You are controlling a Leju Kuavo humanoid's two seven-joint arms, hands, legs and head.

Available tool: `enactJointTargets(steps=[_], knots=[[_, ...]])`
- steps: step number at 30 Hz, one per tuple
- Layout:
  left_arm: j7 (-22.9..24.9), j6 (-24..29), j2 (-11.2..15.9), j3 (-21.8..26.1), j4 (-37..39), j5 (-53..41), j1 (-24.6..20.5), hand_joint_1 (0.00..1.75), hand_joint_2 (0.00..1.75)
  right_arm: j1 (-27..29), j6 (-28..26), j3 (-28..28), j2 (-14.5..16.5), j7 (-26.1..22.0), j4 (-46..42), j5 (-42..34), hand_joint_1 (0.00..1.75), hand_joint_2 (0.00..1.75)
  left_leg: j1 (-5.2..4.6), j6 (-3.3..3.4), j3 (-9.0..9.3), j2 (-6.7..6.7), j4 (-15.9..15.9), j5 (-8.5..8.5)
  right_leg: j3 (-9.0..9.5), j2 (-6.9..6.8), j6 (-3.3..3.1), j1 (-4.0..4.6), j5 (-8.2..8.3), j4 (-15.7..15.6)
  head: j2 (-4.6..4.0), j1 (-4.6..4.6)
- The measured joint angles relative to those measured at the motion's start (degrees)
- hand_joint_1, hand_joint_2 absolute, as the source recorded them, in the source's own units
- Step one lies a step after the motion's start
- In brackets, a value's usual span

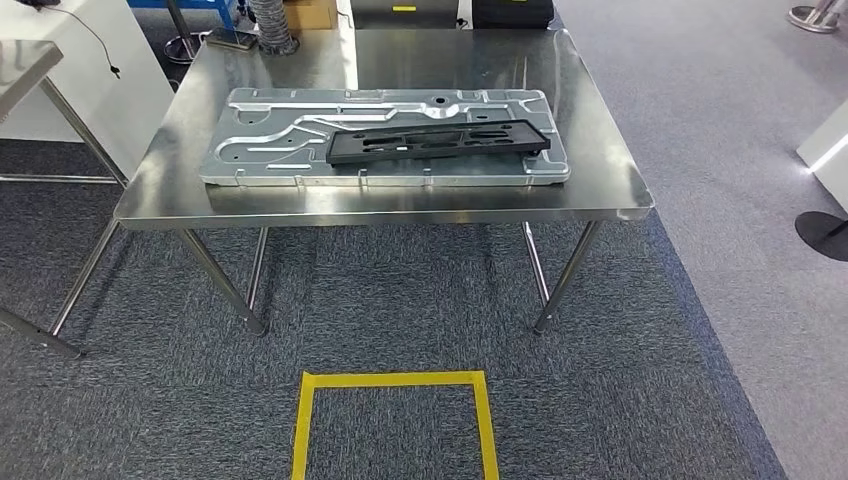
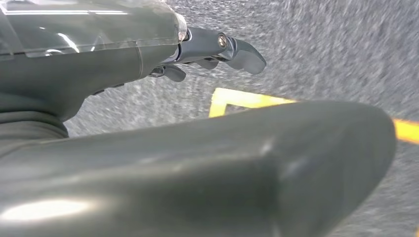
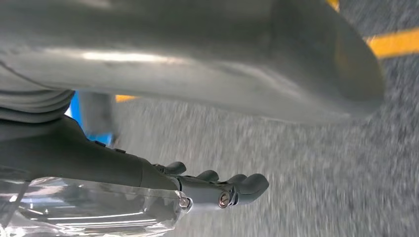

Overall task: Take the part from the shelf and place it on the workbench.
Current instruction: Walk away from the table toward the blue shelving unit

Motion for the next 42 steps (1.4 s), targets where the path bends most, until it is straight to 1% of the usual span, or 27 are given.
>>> enactJointTargets(steps=[2,4,6,7,9,10,12,14,15,16,17,19,21,22,24,25,26,29,30,31,32,33,35,37,38,40,42], knots=[[0.05,-0.26,-0.03,-0.8,0.02,-0.84,-0.11,0.0,0.0,-0.18,1.04,-1.32,0.6,-1.68,0.24,-1.66,0.0,0.0,0.03,-0.28,-1.97,0.0,0.6,1.1,2.62,-0.01,0.14,-0.22,2.83,-0.66,0.01,0.0],[-0.08,-0.58,-0.05,-1.36,0.05,-1.0,-0.26,0.0,0.0,-0.42,2.21,-2.27,0.92,-2.81,0.39,-2.32,0.0,0.0,0.02,-0.73,-3.71,-0.04,1.55,1.84,8.51,-0.02,-0.01,-0.22,4.89,-7.89,0.0,0.0],[-0.3,-0.98,-0.04,-1.62,0.06,-0.7,-0.46,0.0,0.0,-0.75,2.74,-2.76,1.15,-3.34,0.46,-2.11,0.0,0.0,-0.06,-1.38,-4.92,0.02,2.45,2.5,13.22,0.02,-0.58,0.02,3.77,-14.99,0.0,-0.01],[-0.38,-1.21,-0.01,-1.66,0.07,-0.46,-0.56,0.0,0.0,-0.84,2.81,-2.86,1.27,-3.47,0.5,-1.87,0.0,0.0,-0.08,-1.75,-5.31,0.08,2.68,2.93,14.12,0.05,-0.95,0.2,3.1,-16.75,0.0,-0.02],[-0.36,-1.56,0.09,-1.66,0.07,0.07,-0.62,0.0,0.0,-0.8,2.65,-2.89,1.54,-3.53,0.63,-1.43,0.0,0.0,-0.07,-2.49,-5.87,0.16,2.73,3.68,13.61,0.02,-1.84,0.19,3.4,-17.44,0.0,-0.01],[-0.28,-1.63,0.16,-1.64,0.07,0.22,-0.55,0.0,0.0,-0.76,2.57,-2.89,1.69,-3.47,0.71,-1.31,0.0,0.0,0.0,-2.82,-6.28,0.05,3.17,3.05,13.1,-0.08,-2.33,0.11,3.97,-17.46,-0.01,-0.01],[-0.13,-1.66,0.27,-1.6,0.08,0.45,-0.39,0.0,0.0,-0.78,2.5,-2.89,1.93,-3.31,0.83,-1.23,0.0,0.0,0.18,-3.32,-7.77,-0.21,7.04,-1.31,11.73,-0.3,-3.13,0.0,5.28,-17.55,0.0,0.0],[-0.03,-1.57,0.29,-1.59,0.09,0.65,-0.36,0.0,0.0,-0.83,2.5,-2.89,1.98,-3.02,0.85,-1.08,0.0,0.0,0.33,-3.56,-9.5,-0.34,14.36,-6.66,10.04,-0.39,-3.46,0.19,6.56,-17.42,0.0,0.0],[0.01,-1.48,0.3,-1.57,0.09,0.75,-0.4,0.0,0.0,-0.85,2.5,-2.89,1.99,-2.82,0.85,-0.95,0.0,0.0,0.36,-3.6,-9.82,-0.35,17.34,-7.63,9.15,-0.41,-3.48,0.3,7.19,-17.29,0.0,0.0],[0.06,-1.33,0.31,-1.55,0.09,0.83,-0.42,0.0,0.0,-0.87,2.51,-2.89,1.99,-2.59,0.85,-0.79,0.0,0.0,0.37,-3.55,-9.31,-0.35,18.68,-7.1,8.2,-0.43,-3.46,0.4,7.8,-17.09,0.0,0.0],[0.11,-1.18,0.31,-1.53,0.09,0.87,-0.42,0.0,0.0,-0.89,2.52,-2.89,1.99,-2.33,0.85,-0.65,0.0,0.0,0.36,-3.41,-7.86,-0.36,18.04,-5.59,7.22,-0.43,-3.38,0.47,8.36,-16.82,0.0,0.0],[0.19,-0.91,0.3,-1.47,0.09,0.92,-0.52,0.0,0.0,-0.94,2.61,-2.88,1.99,-1.77,0.86,-0.46,0.0,0.0,0.3,-2.87,-2.23,-0.4,11.39,-3.18,5.44,-0.4,-3.1,0.61,9.34,-16.12,0.0,-0.01],[0.1,-0.76,0.3,-1.45,0.09,0.87,-0.77,0.0,0.0,-1.0,2.69,-2.87,1.98,-1.19,0.87,-0.48,0.0,0.0,0.07,-2.27,3.08,-0.44,3.4,-3.93,4.42,-0.41,-2.57,0.76,10.22,-15.61,0.01,-0.01],[0.01,-0.74,0.3,-1.46,0.1,0.81,-0.87,0.0,0.0,-1.02,2.69,-2.87,1.98,-0.94,0.87,-0.57,0.0,0.0,-0.07,-1.99,4.25,-0.46,1.22,-4.6,4.18,-0.44,-2.25,0.78,10.7,-15.53,0.01,-0.01],[-0.18,-0.76,0.29,-1.47,0.11,0.58,-0.84,0.0,0.0,-0.96,2.63,-2.87,1.94,-0.66,0.87,-0.82,0.0,0.0,-0.08,-1.34,3.9,-0.33,0.38,-4.15,3.91,-0.42,-1.56,0.64,11.57,-15.54,0.0,-0.01],[-0.18,-0.81,0.29,-1.46,0.11,0.5,-0.8,0.0,0.0,-0.89,2.59,-2.87,1.92,-0.61,0.87,-0.9,0.0,0.0,0.0,-0.94,3.48,-0.22,0.3,-3.6,3.63,-0.29,-1.26,0.55,11.18,-15.21,0.0,-0.01],[-0.13,-0.85,0.31,-1.45,0.11,0.43,-0.79,0.0,0.0,-0.78,2.61,-2.87,1.92,-0.59,0.89,-0.95,0.0,0.0,0.08,-0.51,2.86,-0.11,0.18,-2.91,3.09,-0.15,-0.98,0.45,9.54,-13.95,0.0,0.0],[0.3,-0.87,0.36,-1.45,0.11,0.4,-0.78,0.0,0.0,-0.63,2.91,-2.84,1.96,-0.44,1.03,-0.59,0.0,0.0,0.0,0.18,0.28,0.0,0.18,-0.86,0.32,0.07,-0.37,0.11,0.91,-4.23,0.0,0.0],[0.46,-0.85,0.36,-1.45,0.11,0.4,-0.75,0.0,0.0,-0.64,2.98,-2.82,1.97,-0.41,1.08,-0.45,0.0,0.0,-0.05,0.15,-0.64,0.01,0.28,-0.17,-0.21,0.07,-0.24,0.05,-0.48,-0.85,0.0,0.0],[0.56,-0.83,0.36,-1.45,0.11,0.4,-0.73,0.0,0.0,-0.65,3.0,-2.81,1.97,-0.4,1.1,-0.4,0.0,0.0,-0.09,0.08,-1.57,0.03,0.4,0.48,0.0,0.07,-0.16,0.02,-0.44,1.15,0.01,0.0],[0.63,-0.81,0.36,-1.45,0.11,0.39,-0.74,0.0,0.0,-0.66,3.0,-2.8,1.97,-0.38,1.12,-0.38,0.0,0.0,-0.1,-0.02,-2.52,0.03,0.59,1.12,1.18,0.07,-0.17,0.0,0.8,1.26,0.0,0.0],[0.66,-0.81,0.35,-1.45,0.11,0.39,-0.74,0.0,0.0,-0.68,3.0,-2.79,1.97,-0.37,1.13,-0.38,0.0,0.0,-0.1,-0.15,-3.41,0.02,0.84,1.68,3.51,0.08,-0.31,0.01,2.54,-1.0,0.0,0.0],[0.67,-0.81,0.31,-1.45,0.11,0.38,-0.77,0.0,0.0,-0.86,3.0,-2.74,1.96,-0.35,1.14,-0.35,0.0,0.0,-0.18,-0.51,-4.86,-0.01,1.44,2.57,10.24,0.08,-0.89,0.19,4.15,-9.88,0.0,0.0],[0.73,-0.8,0.29,-1.45,0.11,0.36,-0.8,0.0,0.0,-1.12,3.02,-2.68,1.96,-0.34,1.14,-0.27,0.0,0.0,-0.31,-1.04,-5.7,0.05,1.86,3.43,14.86,0.08,-1.49,0.47,3.06,-17.18,0.01,-0.01],[0.82,-0.77,0.29,-1.45,0.11,0.31,-0.8,0.0,0.0,-1.18,3.08,-2.66,1.96,-0.34,1.15,-0.23,0.0,0.0,-0.33,-1.37,-5.95,0.1,1.88,3.93,15.5,0.09,-1.76,0.65,2.67,-18.67,0.01,-0.01],[1.04,-0.56,0.33,-1.46,0.11,0.19,-0.76,0.0,0.0,-1.1,3.34,-2.63,1.99,-0.33,1.17,-0.22,0.0,0.0,-0.28,-1.98,-6.33,0.1,1.81,4.56,14.95,0.02,-2.46,0.5,3.24,-18.99,-0.01,-0.01],[1.18,-0.15,0.36,-1.45,0.11,0.14,-0.64,0.0,0.0,-1.05,3.65,-2.61,2.02,-0.43,1.21,-0.24,0.0,0.0,-0.09,-2.64,-7.49,-0.19,4.21,1.79,13.96,-0.13,-3.24,0.26,4.29,-19.21,-0.01,-0.01]])
